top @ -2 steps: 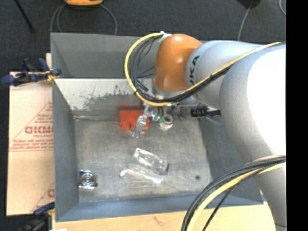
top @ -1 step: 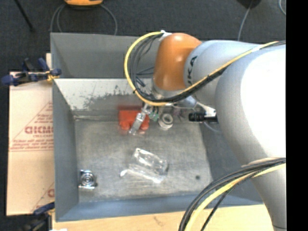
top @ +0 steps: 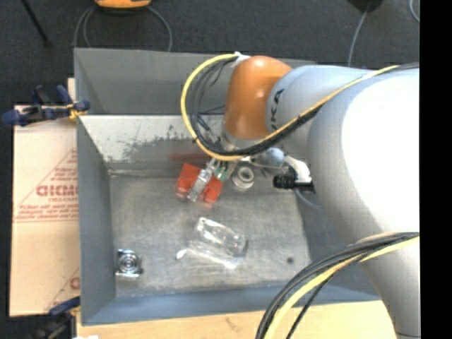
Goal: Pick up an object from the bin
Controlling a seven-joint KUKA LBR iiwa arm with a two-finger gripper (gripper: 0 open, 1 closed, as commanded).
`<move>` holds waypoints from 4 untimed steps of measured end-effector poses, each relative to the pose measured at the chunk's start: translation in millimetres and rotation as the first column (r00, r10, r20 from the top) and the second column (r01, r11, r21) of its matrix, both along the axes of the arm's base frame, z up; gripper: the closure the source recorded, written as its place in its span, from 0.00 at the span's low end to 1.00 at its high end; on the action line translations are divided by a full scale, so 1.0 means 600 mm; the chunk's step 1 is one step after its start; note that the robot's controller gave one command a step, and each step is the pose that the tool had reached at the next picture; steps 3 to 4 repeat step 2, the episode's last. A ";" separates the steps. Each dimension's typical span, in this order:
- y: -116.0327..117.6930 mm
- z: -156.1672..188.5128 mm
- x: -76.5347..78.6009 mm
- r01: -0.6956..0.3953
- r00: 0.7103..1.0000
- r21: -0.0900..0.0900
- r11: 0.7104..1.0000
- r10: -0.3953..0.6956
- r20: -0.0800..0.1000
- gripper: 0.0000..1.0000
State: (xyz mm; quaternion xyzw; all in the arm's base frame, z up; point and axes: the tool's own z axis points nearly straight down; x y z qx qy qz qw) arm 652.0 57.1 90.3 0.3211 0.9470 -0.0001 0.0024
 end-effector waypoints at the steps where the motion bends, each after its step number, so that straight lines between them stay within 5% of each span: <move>1: -0.010 -0.022 0.007 0.026 1.000 0.004 1.000 -0.026 -0.003 0.00; 2: -0.017 -0.021 0.011 0.026 1.000 -0.003 1.000 -0.026 0.011 1.00; 4: -0.017 -0.021 0.011 0.026 1.000 -0.003 1.000 -0.026 0.011 1.00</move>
Offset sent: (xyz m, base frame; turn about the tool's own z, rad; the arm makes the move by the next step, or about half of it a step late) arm 0.0014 -0.0069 -0.0203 0.0321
